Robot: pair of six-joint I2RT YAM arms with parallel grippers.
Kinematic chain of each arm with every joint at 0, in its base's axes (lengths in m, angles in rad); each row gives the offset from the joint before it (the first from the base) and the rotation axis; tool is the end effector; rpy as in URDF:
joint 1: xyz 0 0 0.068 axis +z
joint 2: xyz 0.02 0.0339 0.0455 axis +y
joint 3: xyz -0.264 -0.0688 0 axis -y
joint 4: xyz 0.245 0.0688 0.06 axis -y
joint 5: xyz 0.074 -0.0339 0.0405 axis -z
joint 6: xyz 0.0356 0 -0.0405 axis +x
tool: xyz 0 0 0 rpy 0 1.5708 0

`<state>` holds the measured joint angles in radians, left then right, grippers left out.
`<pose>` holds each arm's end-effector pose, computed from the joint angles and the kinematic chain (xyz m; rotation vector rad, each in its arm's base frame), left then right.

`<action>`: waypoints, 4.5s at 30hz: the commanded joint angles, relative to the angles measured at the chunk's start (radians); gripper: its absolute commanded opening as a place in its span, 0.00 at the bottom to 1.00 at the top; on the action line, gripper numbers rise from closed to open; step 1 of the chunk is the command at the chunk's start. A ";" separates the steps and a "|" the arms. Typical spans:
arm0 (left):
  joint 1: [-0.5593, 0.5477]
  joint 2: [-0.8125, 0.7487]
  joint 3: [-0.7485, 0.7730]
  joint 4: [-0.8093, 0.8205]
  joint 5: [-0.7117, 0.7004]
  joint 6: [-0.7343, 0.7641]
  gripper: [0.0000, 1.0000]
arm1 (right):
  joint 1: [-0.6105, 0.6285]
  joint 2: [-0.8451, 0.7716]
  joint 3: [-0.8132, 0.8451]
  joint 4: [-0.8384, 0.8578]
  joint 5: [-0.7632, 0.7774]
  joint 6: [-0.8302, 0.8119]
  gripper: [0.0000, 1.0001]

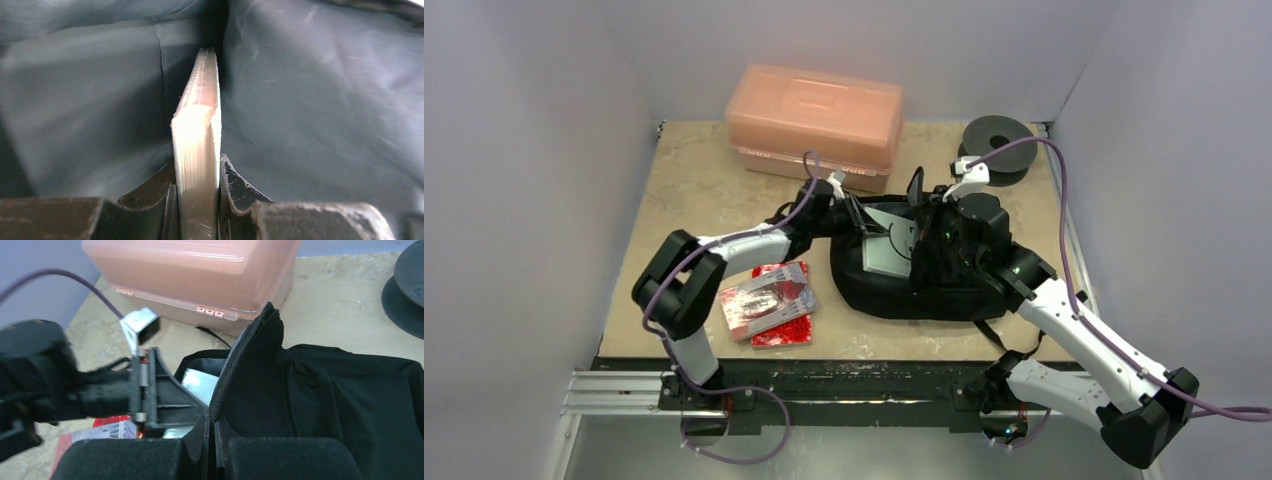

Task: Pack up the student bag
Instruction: Place the book in the student bag, then pick up the book from the center of the board.

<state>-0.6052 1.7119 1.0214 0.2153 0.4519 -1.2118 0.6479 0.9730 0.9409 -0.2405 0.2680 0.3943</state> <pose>0.3024 -0.2281 0.2166 -0.3915 2.3663 -1.4785 0.1831 0.1268 0.3547 -0.0463 1.8602 0.4828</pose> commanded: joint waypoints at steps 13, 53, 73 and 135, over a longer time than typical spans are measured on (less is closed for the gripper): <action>-0.223 0.390 0.363 0.280 -0.307 -0.207 0.07 | -0.005 -0.070 -0.023 0.097 -0.023 0.049 0.00; 0.107 -0.776 -0.272 -0.945 -0.797 0.387 0.90 | 0.154 0.434 0.135 0.075 -0.245 -0.091 0.71; 0.107 -0.765 -0.526 -0.817 -0.797 0.147 0.90 | 0.169 0.944 0.115 0.406 -0.825 0.334 0.89; 0.202 -0.994 -0.118 -0.595 -0.138 0.562 1.00 | -0.371 0.338 -0.161 0.798 -1.375 0.552 0.00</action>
<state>-0.4648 0.6788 0.9348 -0.5682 0.0067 -0.5762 0.2878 1.3949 0.8425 0.3058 -0.9085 0.7578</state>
